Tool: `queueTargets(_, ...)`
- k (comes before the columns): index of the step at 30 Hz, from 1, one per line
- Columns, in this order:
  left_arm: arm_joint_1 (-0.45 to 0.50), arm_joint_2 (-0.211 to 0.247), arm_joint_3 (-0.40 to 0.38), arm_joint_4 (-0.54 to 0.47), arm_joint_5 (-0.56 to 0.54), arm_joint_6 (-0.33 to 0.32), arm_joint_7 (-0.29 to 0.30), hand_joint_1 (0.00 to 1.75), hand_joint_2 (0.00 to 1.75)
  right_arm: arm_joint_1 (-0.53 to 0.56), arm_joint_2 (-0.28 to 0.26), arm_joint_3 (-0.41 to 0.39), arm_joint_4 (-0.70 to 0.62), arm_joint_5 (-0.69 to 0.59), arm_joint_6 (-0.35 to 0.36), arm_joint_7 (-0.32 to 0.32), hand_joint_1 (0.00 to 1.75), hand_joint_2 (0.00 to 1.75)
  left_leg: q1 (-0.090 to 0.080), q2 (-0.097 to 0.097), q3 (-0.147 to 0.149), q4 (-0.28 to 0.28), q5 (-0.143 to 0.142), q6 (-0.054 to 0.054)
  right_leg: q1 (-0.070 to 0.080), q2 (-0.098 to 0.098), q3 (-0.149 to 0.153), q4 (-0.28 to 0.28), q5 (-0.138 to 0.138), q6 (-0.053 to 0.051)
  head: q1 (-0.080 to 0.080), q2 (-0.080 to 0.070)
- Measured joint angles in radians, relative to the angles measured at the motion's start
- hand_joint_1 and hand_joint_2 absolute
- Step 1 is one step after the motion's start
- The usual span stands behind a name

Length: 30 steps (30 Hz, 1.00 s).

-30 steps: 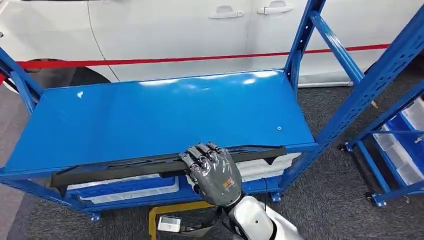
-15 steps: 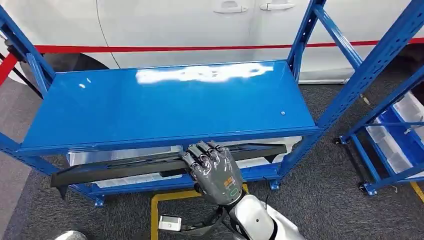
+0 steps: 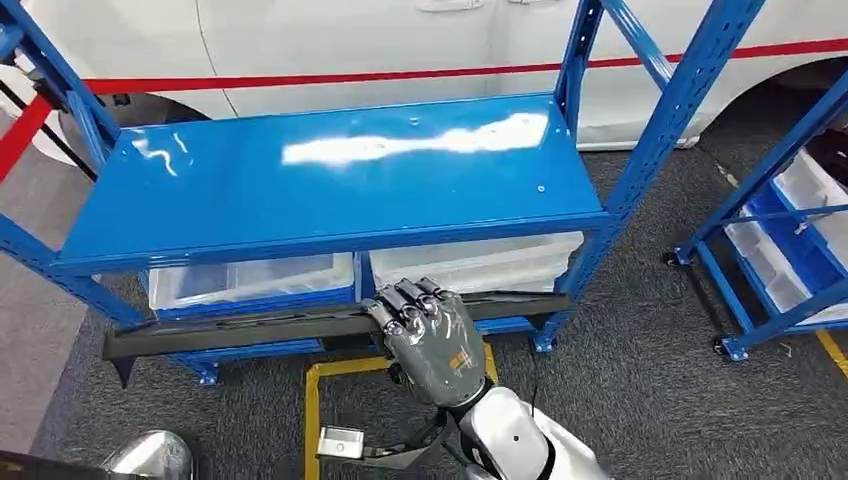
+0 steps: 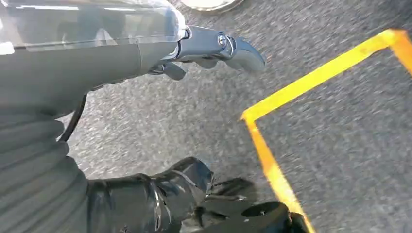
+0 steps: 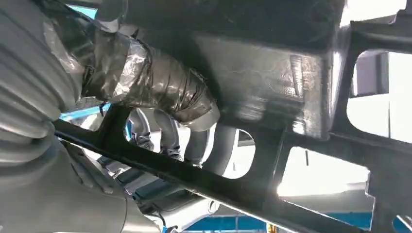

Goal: Take the parts from the cabinet and place them on the table.

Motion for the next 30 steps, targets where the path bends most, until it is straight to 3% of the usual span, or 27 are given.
queueTargets(1, -0.001, 0.0, 0.0, 0.0, -0.001, 0.0, 0.0, 0.0, 1.75, 0.0, 0.0, 0.0, 0.0, -0.003, 0.0, 0.0, 1.75, 1.75, 0.0, 0.0, 0.053, -0.06, 0.03, 0.005, 0.001, 0.0, -0.015, 0.002, 0.01, 0.002, 0.0, 0.0)
queueTargets(2, -0.003, 0.0, 0.0, 0.0, -0.002, 0.0, 0.0, 0.0, 1.75, 0.0, 0.0, 0.0, 0.0, -0.012, 0.0, -0.004, 1.75, 1.75, -0.002, -0.001, 0.128, -0.154, 0.032, 0.013, 0.002, 0.001, -0.026, 0.005, 0.022, 0.005, 0.0, 0.0)
queueTargets(3, -0.006, 0.0, 0.0, -0.001, -0.002, 0.001, 0.0, 0.0, 1.75, 0.0, 0.002, -0.001, 0.0, -0.022, 0.002, -0.01, 1.75, 1.75, -0.007, -0.002, 0.205, -0.254, -0.008, 0.022, 0.006, 0.001, -0.033, 0.008, 0.03, 0.01, 0.0, 0.0)
queueTargets(4, -0.008, 0.0, 0.0, 0.0, -0.004, 0.002, -0.001, 0.0, 1.75, -0.001, 0.002, -0.002, 0.0, -0.028, 0.002, -0.013, 1.75, 1.75, -0.009, -0.001, 0.236, -0.32, -0.029, 0.025, 0.006, -0.001, -0.035, 0.008, 0.04, 0.016, 0.002, 0.0)
queueTargets(6, -0.01, 0.0, 0.0, 0.0, -0.008, 0.003, -0.001, 0.0, 1.75, -0.002, 0.002, -0.002, -0.001, -0.045, 0.002, -0.024, 1.75, 1.75, -0.016, -0.002, 0.217, -0.313, -0.014, 0.035, -0.001, -0.004, -0.033, -0.008, 0.068, 0.03, -0.001, 0.0)
queueTargets(7, -0.007, 0.0, 0.0, 0.0, -0.008, 0.003, -0.001, 0.0, 1.75, -0.001, 0.002, -0.002, -0.001, -0.054, 0.003, -0.029, 1.75, 1.75, -0.015, -0.001, 0.21, -0.322, 0.002, 0.042, 0.003, -0.003, -0.034, -0.016, 0.081, 0.037, 0.001, 0.0)
queueTargets(8, -0.007, -0.001, 0.0, 0.0, -0.008, 0.003, -0.001, 0.0, 1.75, -0.001, 0.0, -0.003, 0.0, -0.064, 0.003, -0.034, 1.75, 1.75, -0.004, 0.008, 0.205, -0.329, 0.019, 0.049, -0.001, 0.001, -0.039, -0.008, 0.065, 0.042, 0.0, 0.0)
queueTargets(10, -0.009, -0.001, -0.001, 0.0, -0.008, 0.003, -0.001, 0.0, 1.75, -0.001, 0.0, -0.004, -0.001, -0.083, 0.004, -0.039, 1.75, 1.75, -0.006, 0.009, 0.174, -0.329, 0.047, 0.067, -0.002, 0.004, -0.067, 0.076, -0.069, 0.046, 0.002, 0.0)
queueTargets(11, -0.01, -0.001, -0.001, 0.0, -0.008, 0.003, -0.002, 0.0, 1.75, -0.001, 0.0, -0.005, 0.0, -0.086, 0.004, -0.04, 1.75, 1.75, -0.007, 0.009, 0.157, -0.327, 0.06, 0.068, -0.004, 0.004, -0.08, 0.146, -0.128, 0.05, 0.004, 0.0)
queueTargets(12, -0.009, -0.002, -0.002, 0.0, -0.008, 0.003, -0.001, 0.0, 1.75, -0.001, -0.001, -0.005, 0.0, -0.088, 0.004, -0.042, 1.75, 1.75, -0.008, 0.009, 0.14, -0.325, 0.073, 0.068, -0.004, 0.004, -0.09, 0.218, -0.165, 0.054, 0.003, 0.0)
queueTargets(13, -0.008, -0.002, -0.002, 0.0, -0.008, 0.003, -0.001, 0.0, 1.75, -0.001, -0.002, -0.005, 0.0, -0.089, 0.004, -0.042, 1.75, 1.75, -0.008, 0.01, 0.118, -0.32, 0.086, 0.066, -0.005, 0.004, -0.094, 0.28, -0.167, 0.056, 0.004, 0.0)
queueTargets(14, -0.007, -0.002, -0.002, 0.0, -0.008, 0.003, -0.001, 0.0, 1.75, -0.001, -0.002, -0.005, 0.0, -0.09, 0.005, -0.042, 1.75, 1.75, -0.008, 0.011, 0.094, -0.313, 0.098, 0.064, -0.006, 0.004, -0.081, 0.301, -0.132, 0.058, 0.003, 0.0)
queueTargets(16, -0.008, -0.003, -0.002, 0.0, -0.008, 0.003, -0.001, 0.0, 1.75, -0.001, -0.002, -0.006, 0.0, -0.09, 0.005, -0.043, 1.75, 1.75, -0.008, 0.012, 0.055, -0.298, 0.116, 0.058, -0.008, 0.004, -0.003, 0.232, -0.062, 0.057, 0.003, 0.0)
queueTargets(17, -0.008, -0.003, -0.002, 0.0, -0.008, 0.003, -0.001, 0.0, 1.75, -0.002, -0.002, -0.007, 0.0, -0.09, 0.005, -0.043, 1.75, 1.75, -0.008, 0.011, 0.04, -0.29, 0.123, 0.055, -0.008, 0.004, 0.06, 0.155, -0.057, 0.054, 0.003, 0.0)
queueTargets(18, -0.008, -0.003, -0.002, 0.0, -0.008, 0.003, -0.001, 0.0, 1.75, -0.004, -0.002, -0.008, -0.001, -0.09, 0.005, -0.043, 1.75, 1.75, -0.01, 0.01, 0.028, -0.281, 0.129, 0.048, -0.006, 0.004, 0.133, 0.054, -0.109, 0.048, 0.003, 0.0)
queueTargets(19, -0.008, -0.004, -0.002, 0.0, -0.009, 0.003, -0.001, 0.0, 1.75, -0.004, -0.002, -0.009, -0.002, -0.09, 0.004, -0.044, 1.75, 1.75, -0.012, 0.009, 0.024, -0.274, 0.134, 0.043, -0.001, 0.006, 0.172, -0.016, -0.138, 0.043, 0.0, 0.0)
queueTargets(21, -0.008, -0.004, -0.002, 0.0, -0.009, 0.003, -0.001, 0.0, 1.75, -0.005, -0.002, -0.01, -0.001, -0.09, 0.005, -0.044, 1.75, 1.75, -0.009, 0.01, 0.022, -0.283, 0.157, 0.03, 0.006, 0.006, 0.156, -0.009, -0.126, 0.034, 0.003, 0.0)
queueTargets(22, -0.006, -0.004, -0.002, 0.0, -0.009, 0.003, -0.001, 0.0, 1.75, -0.004, -0.002, -0.01, -0.001, -0.09, 0.005, -0.044, 1.75, 1.75, -0.011, 0.009, 0.02, -0.288, 0.168, 0.022, 0.006, 0.006, 0.149, -0.011, -0.115, 0.023, 0.003, 0.0)
queueTargets(23, -0.005, -0.004, -0.002, 0.0, -0.009, 0.003, -0.001, 0.0, 1.75, -0.005, -0.002, -0.01, -0.001, -0.09, 0.005, -0.044, 1.75, 1.75, -0.006, 0.005, 0.013, -0.283, 0.158, 0.016, -0.004, 0.0, 0.137, -0.02, -0.099, 0.009, 0.003, 0.0)
queueTargets(24, -0.004, -0.004, -0.002, 0.0, -0.009, 0.003, -0.001, 0.0, 1.75, -0.005, -0.002, -0.01, -0.001, -0.09, 0.005, -0.044, 1.75, 1.75, -0.006, 0.003, 0.001, -0.265, 0.117, 0.012, -0.004, 0.0, 0.125, -0.02, -0.088, 0.0, 0.002, 0.0)
queueTargets(25, -0.002, -0.004, -0.002, 0.0, -0.009, 0.003, 0.0, 0.0, 1.75, -0.006, -0.001, -0.01, -0.001, -0.09, 0.005, -0.044, 1.75, 1.75, -0.006, 0.002, -0.017, -0.212, 0.046, 0.009, -0.004, -0.001, 0.108, -0.02, -0.074, -0.009, 0.001, 0.0)
queueTargets(26, -0.002, -0.004, -0.002, 0.0, -0.009, 0.003, 0.0, 0.0, 1.75, -0.005, -0.001, -0.01, -0.001, -0.092, 0.005, -0.045, 1.75, 1.75, -0.005, 0.002, -0.032, -0.138, -0.017, 0.006, -0.003, -0.001, 0.092, -0.019, -0.062, -0.01, 0.002, 0.0)
queueTargets(27, -0.002, -0.004, -0.002, 0.0, -0.009, 0.003, 0.0, 0.0, 1.75, -0.005, -0.001, -0.01, 0.0, -0.098, 0.007, -0.047, 1.75, 1.75, -0.005, 0.002, -0.047, -0.064, -0.059, 0.003, -0.002, -0.002, 0.08, -0.018, -0.05, -0.01, 0.001, 0.0)
queueTargets(28, -0.003, -0.004, -0.002, 0.0, -0.009, 0.004, 0.0, 0.0, 1.75, -0.005, -0.001, -0.01, 0.0, -0.105, 0.01, -0.05, 1.75, 1.75, -0.005, 0.002, -0.054, -0.001, -0.073, 0.002, -0.001, -0.002, 0.062, -0.016, -0.038, -0.009, 0.001, 0.0)
queueTargets(29, -0.003, -0.004, -0.002, 0.0, -0.009, 0.004, 0.0, 0.0, 1.75, -0.004, -0.001, -0.01, 0.0, -0.109, 0.013, -0.053, 1.75, 1.75, -0.005, 0.002, -0.05, 0.033, -0.058, 0.001, -0.001, -0.002, 0.045, -0.014, -0.026, -0.008, 0.001, 0.0)
queueTargets(30, -0.003, -0.004, -0.002, 0.0, -0.009, 0.004, 0.0, 0.0, 1.75, -0.004, -0.001, -0.01, 0.0, -0.112, 0.016, -0.054, 1.75, 1.75, -0.005, 0.003, -0.026, 0.028, -0.015, 0.001, -0.001, -0.002, 0.025, -0.011, -0.014, -0.006, 0.001, 0.0)
